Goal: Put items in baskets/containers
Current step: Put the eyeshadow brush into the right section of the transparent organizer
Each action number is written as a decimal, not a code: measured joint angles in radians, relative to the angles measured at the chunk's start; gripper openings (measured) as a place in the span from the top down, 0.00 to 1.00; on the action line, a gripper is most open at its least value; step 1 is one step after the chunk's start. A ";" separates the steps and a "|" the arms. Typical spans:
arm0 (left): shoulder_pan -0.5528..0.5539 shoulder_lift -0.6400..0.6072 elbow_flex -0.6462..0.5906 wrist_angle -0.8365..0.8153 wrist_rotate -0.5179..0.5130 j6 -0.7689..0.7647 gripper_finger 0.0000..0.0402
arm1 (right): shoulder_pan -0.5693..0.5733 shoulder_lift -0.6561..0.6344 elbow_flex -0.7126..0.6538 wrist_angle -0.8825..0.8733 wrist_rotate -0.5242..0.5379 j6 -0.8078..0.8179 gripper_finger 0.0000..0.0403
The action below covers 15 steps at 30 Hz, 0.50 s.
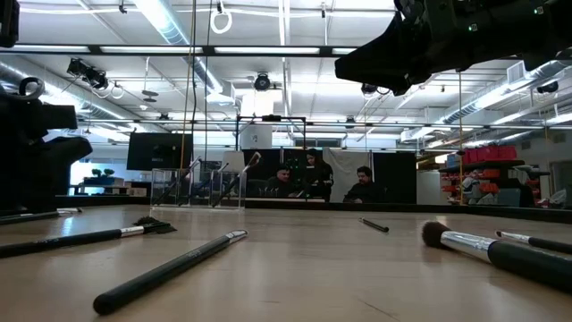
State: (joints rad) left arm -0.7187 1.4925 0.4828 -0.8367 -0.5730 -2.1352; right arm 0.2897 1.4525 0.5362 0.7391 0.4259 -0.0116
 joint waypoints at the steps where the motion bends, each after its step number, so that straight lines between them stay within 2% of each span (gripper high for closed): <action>1: 0.005 0.000 -0.001 0.002 -0.003 0.005 0.91 | 0.000 0.000 0.000 0.000 0.000 0.000 0.72; 5: 0.017 -0.003 -0.051 0.070 -0.075 0.026 0.97 | 0.000 0.000 0.000 0.000 0.000 0.000 0.72; 11: 0.029 0.002 -0.101 0.157 -0.197 0.029 0.94 | 0.000 0.000 0.000 -0.001 0.000 -0.001 0.72; 15: 0.081 0.001 -0.144 0.258 -0.269 0.131 0.94 | 0.000 0.000 0.000 -0.001 0.000 -0.003 0.72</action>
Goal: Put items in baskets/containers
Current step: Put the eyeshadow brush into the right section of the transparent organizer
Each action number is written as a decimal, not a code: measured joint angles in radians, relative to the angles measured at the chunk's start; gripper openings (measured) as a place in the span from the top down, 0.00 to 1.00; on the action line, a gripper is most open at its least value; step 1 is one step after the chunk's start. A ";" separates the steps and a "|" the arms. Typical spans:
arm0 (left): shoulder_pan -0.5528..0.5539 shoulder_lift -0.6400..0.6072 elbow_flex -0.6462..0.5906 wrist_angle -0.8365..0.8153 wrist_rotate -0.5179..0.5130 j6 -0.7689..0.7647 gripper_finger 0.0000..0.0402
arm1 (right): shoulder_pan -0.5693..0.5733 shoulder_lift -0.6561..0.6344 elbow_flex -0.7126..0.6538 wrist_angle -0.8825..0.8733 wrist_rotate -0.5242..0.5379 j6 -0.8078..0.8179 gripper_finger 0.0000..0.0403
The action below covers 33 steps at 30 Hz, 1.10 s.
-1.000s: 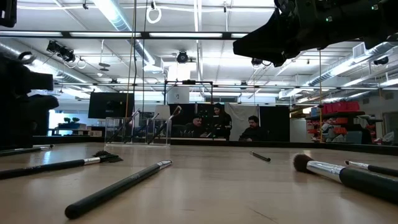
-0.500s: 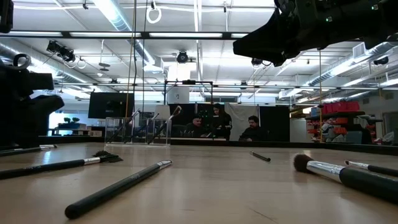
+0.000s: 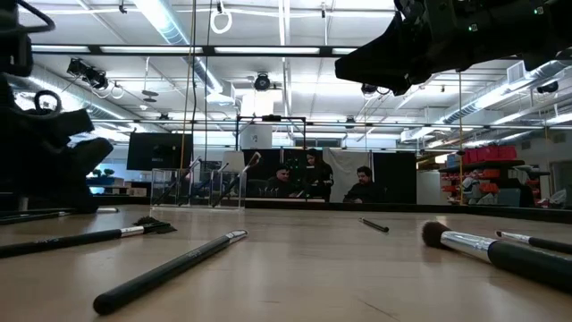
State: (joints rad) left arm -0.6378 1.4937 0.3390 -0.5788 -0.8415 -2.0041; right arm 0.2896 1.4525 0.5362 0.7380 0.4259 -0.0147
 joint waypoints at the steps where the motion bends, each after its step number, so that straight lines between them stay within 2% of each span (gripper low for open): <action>1: 0.017 0.000 -0.014 0.044 -0.027 0.039 0.95 | 0.000 0.000 0.000 0.000 0.000 0.000 0.72; 4: 0.083 0.000 -0.048 0.169 -0.080 0.117 0.96 | 0.000 0.000 0.000 0.000 0.000 0.000 0.72; 8: 0.162 0.000 -0.083 0.322 -0.121 0.293 0.94 | 0.000 0.000 0.000 0.000 0.000 0.000 0.72; 16: 0.280 0.000 -0.106 0.596 -0.095 0.637 0.94 | 0.000 0.000 0.000 0.000 0.000 0.001 0.72; 20: 0.314 -0.001 -0.106 0.655 -0.068 0.729 0.93 | 0.000 0.000 0.000 0.000 0.000 0.003 0.72; 23: 0.321 0.000 -0.106 0.660 -0.061 0.742 0.90 | 0.000 0.000 0.000 0.000 0.000 0.003 0.72; 33: 0.330 -0.001 -0.105 0.666 -0.036 0.853 0.74 | 0.000 0.000 0.000 0.001 0.000 0.003 0.72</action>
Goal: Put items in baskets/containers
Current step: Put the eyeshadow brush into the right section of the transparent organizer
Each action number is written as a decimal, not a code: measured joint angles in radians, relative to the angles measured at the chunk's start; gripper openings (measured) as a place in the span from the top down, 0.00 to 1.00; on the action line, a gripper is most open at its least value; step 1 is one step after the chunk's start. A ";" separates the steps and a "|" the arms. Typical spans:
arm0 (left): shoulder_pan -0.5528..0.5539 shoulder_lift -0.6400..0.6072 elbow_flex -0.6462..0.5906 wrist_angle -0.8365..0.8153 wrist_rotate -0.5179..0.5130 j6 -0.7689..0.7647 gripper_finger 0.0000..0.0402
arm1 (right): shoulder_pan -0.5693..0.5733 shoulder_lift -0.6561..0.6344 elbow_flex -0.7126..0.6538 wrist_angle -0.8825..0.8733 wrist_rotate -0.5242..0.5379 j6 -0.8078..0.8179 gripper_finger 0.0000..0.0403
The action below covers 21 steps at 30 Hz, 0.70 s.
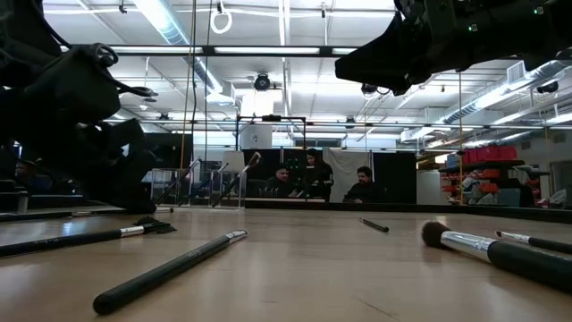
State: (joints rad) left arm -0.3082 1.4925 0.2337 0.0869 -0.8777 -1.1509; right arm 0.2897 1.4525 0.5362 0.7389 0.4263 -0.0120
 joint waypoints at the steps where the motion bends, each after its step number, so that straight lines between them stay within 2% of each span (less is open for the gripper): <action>1: 0.004 0.000 0.000 0.000 0.008 0.025 0.74 | 0.000 0.000 0.000 0.000 0.000 0.000 0.72; 4: 0.016 -0.001 0.001 0.001 0.028 0.091 0.80 | 0.000 0.000 0.000 0.000 0.000 0.000 0.72; 10: 0.038 -0.003 0.002 0.009 0.050 0.177 0.96 | 0.000 0.000 0.000 0.000 0.000 0.000 0.72; 21: 0.048 0.001 -0.105 0.293 0.063 0.330 0.97 | 0.000 0.000 0.000 -0.010 0.000 -0.001 0.72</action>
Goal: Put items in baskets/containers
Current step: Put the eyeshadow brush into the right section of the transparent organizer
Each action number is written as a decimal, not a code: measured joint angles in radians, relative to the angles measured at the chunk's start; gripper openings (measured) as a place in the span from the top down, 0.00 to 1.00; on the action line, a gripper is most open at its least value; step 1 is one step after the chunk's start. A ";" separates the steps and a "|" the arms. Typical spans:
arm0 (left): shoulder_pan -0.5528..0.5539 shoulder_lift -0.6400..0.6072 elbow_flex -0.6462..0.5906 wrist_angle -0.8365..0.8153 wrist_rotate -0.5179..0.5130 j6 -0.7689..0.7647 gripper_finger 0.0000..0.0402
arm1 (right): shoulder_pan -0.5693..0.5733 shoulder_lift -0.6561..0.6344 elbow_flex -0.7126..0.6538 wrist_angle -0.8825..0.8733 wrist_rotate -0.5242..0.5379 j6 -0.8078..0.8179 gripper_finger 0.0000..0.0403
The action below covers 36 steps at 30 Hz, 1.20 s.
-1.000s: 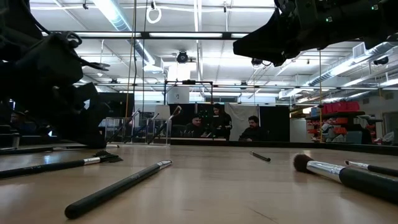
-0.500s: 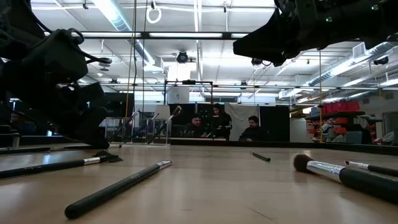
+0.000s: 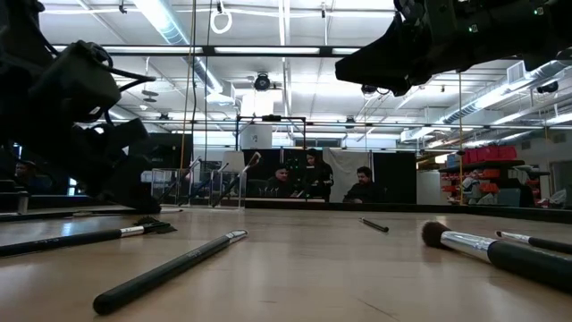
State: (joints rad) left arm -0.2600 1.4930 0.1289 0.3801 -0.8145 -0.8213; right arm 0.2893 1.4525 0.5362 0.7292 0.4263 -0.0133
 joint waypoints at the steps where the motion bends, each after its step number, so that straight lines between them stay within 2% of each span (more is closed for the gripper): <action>1: 0.000 0.001 -0.001 0.011 0.002 0.015 0.97 | 0.000 0.000 0.000 0.000 0.000 -0.001 0.72; 9: -0.001 0.004 -0.003 0.165 0.056 0.125 0.97 | 0.000 0.000 0.000 0.000 0.000 -0.006 0.72; 22: -0.001 0.003 -0.002 0.434 0.020 0.267 0.97 | -0.002 0.000 0.000 -0.019 -0.001 0.007 0.72; 26: -0.001 0.002 0.004 0.591 0.037 0.353 0.97 | -0.032 0.004 0.000 -0.069 -0.099 0.050 0.72; 29: -0.001 0.001 0.040 0.667 0.087 0.425 0.97 | -0.070 0.043 0.000 -0.051 -0.196 0.089 0.72; 32: -0.001 0.001 0.108 0.674 0.162 0.493 0.97 | -0.111 0.115 0.000 0.040 -0.281 0.118 0.70; 36: -0.001 0.001 0.206 0.667 0.287 0.572 0.96 | -0.151 0.248 0.000 0.236 -0.355 0.118 0.62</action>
State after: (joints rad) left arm -0.2611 1.4940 0.3345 1.0470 -0.5278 -0.2494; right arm 0.1382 1.7002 0.5362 0.9647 0.0711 0.1047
